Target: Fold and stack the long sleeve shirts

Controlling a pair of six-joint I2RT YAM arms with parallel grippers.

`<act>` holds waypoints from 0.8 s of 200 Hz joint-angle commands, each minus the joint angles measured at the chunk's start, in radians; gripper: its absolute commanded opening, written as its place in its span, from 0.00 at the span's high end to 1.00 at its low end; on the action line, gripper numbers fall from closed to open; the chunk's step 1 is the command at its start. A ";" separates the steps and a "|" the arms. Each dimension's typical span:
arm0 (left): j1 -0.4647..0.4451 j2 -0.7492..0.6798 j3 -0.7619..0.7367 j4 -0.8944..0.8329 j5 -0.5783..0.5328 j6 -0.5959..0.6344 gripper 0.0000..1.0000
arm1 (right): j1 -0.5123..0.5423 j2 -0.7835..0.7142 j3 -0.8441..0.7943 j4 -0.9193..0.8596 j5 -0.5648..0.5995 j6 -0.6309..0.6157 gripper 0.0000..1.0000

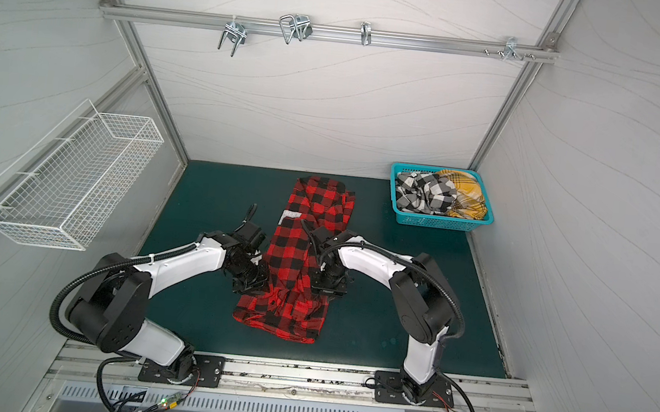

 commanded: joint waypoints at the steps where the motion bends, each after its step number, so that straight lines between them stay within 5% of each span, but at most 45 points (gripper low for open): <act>1: -0.009 -0.040 0.064 -0.032 -0.007 0.007 0.79 | 0.027 -0.041 0.013 -0.038 -0.006 0.002 0.58; 43: -0.012 -0.034 0.034 0.018 0.027 -0.020 0.79 | 0.110 0.055 0.023 0.054 -0.055 0.050 0.76; 96: -0.014 0.039 -0.055 0.089 0.044 -0.031 0.80 | 0.169 0.197 0.069 0.110 -0.107 0.073 0.78; 127: -0.015 0.047 -0.034 0.044 0.032 -0.012 0.81 | 0.154 0.068 0.067 0.058 -0.039 0.065 0.55; 160: -0.015 -0.065 0.040 -0.075 -0.065 0.011 0.70 | 0.106 -0.134 0.041 -0.020 0.081 0.037 0.34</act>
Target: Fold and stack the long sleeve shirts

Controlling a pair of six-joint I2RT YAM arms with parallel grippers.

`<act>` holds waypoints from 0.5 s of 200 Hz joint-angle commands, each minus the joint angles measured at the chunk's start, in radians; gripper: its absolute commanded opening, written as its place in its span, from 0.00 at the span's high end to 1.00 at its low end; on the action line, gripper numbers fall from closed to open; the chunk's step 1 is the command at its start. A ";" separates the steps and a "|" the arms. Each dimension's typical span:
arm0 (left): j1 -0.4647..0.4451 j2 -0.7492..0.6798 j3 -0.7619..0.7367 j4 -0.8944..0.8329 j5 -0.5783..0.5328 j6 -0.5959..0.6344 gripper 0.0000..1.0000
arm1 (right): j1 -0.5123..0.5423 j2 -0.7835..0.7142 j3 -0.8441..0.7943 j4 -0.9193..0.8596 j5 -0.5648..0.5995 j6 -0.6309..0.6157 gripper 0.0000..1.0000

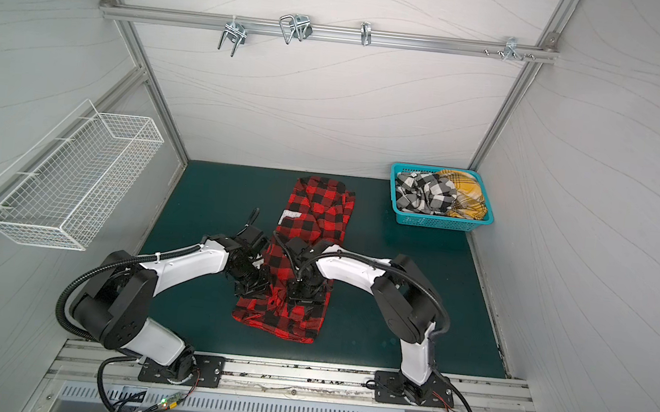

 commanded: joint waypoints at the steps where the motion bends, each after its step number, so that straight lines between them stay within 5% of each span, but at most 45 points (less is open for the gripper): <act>1: -0.004 -0.095 0.079 -0.096 -0.084 0.024 0.70 | -0.039 -0.177 -0.016 -0.096 0.124 -0.020 0.34; 43: 0.014 -0.229 0.082 -0.183 -0.151 0.039 0.62 | -0.105 -0.356 -0.185 -0.049 0.237 0.003 0.23; 82: -0.065 -0.237 0.090 -0.085 -0.056 -0.056 0.62 | -0.225 -0.392 -0.311 0.021 0.082 0.034 0.25; 100: -0.134 -0.168 0.100 -0.019 0.013 -0.096 0.62 | -0.287 -0.356 -0.359 0.061 -0.049 0.039 0.36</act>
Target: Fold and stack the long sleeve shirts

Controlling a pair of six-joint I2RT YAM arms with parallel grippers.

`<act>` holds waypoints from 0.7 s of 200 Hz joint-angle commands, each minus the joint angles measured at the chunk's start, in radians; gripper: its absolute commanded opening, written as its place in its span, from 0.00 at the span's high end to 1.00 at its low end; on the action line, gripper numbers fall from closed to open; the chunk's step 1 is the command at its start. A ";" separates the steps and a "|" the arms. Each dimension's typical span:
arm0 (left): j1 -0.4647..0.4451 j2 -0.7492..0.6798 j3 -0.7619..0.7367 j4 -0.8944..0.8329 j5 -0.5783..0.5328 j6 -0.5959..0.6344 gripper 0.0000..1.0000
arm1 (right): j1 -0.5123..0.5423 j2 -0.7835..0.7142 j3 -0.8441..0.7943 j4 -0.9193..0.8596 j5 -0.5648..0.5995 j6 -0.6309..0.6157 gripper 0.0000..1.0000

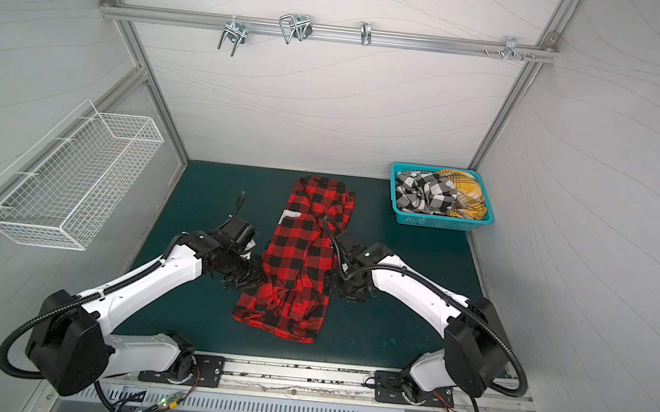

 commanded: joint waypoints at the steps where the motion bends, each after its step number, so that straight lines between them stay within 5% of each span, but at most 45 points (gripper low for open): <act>1: -0.078 0.068 0.041 0.090 0.087 -0.068 0.62 | -0.064 0.032 -0.043 0.055 -0.156 0.027 0.37; 47: -0.218 0.197 0.053 0.151 0.102 -0.093 0.59 | -0.100 0.054 -0.099 0.087 -0.217 0.044 0.48; 101: -0.220 0.310 0.051 0.194 0.091 -0.081 0.55 | -0.087 -0.042 -0.156 0.172 -0.294 0.074 0.52; 140: -0.221 0.341 0.018 0.250 0.093 -0.102 0.56 | -0.049 0.002 -0.152 0.236 -0.347 0.098 0.71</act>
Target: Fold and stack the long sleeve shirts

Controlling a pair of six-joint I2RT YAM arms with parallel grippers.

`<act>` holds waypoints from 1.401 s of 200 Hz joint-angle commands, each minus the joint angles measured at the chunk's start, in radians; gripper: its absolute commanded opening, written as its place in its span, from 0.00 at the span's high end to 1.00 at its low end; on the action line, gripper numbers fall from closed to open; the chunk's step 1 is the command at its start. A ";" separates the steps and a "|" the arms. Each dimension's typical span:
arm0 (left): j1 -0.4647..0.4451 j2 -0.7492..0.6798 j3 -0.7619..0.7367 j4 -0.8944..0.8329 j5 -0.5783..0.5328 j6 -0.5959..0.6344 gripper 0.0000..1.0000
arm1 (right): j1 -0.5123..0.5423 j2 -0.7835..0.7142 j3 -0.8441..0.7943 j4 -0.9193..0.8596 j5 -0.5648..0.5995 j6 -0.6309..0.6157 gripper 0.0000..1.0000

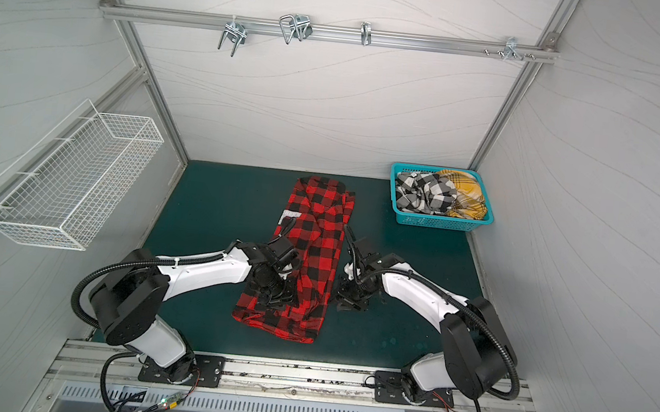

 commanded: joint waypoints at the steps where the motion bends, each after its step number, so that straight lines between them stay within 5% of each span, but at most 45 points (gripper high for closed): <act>1: 0.000 0.017 0.002 0.060 0.004 -0.022 0.56 | 0.027 0.028 0.002 0.053 -0.051 0.028 0.71; 36: 0.001 0.050 -0.002 0.115 0.037 -0.040 0.62 | 0.052 0.124 0.047 0.102 -0.065 0.056 0.75; 83: 0.000 0.060 0.007 0.056 0.036 -0.045 0.98 | 0.065 0.235 0.088 0.108 -0.061 0.082 0.86; 139: 0.001 0.030 -0.013 -0.020 -0.021 -0.029 0.96 | 0.118 0.341 0.152 0.044 0.003 0.060 0.92; 162: 0.000 0.070 -0.038 -0.010 -0.022 -0.038 0.82 | 0.121 0.375 0.143 0.053 0.002 0.059 0.91; 179: 0.000 0.043 -0.021 -0.052 -0.058 -0.028 0.71 | 0.122 0.375 0.152 0.036 -0.006 0.041 0.85; 208: 0.000 -0.093 0.086 -0.181 -0.085 0.023 0.60 | 0.123 0.218 0.191 -0.067 0.063 -0.017 0.50; 231: 0.036 -0.210 0.158 -0.312 -0.152 0.098 0.50 | 0.123 0.098 0.177 -0.132 0.078 -0.038 0.37; 280: 0.379 -0.329 -0.016 -0.283 -0.046 0.196 0.66 | 0.204 0.095 0.038 -0.034 -0.030 0.039 0.29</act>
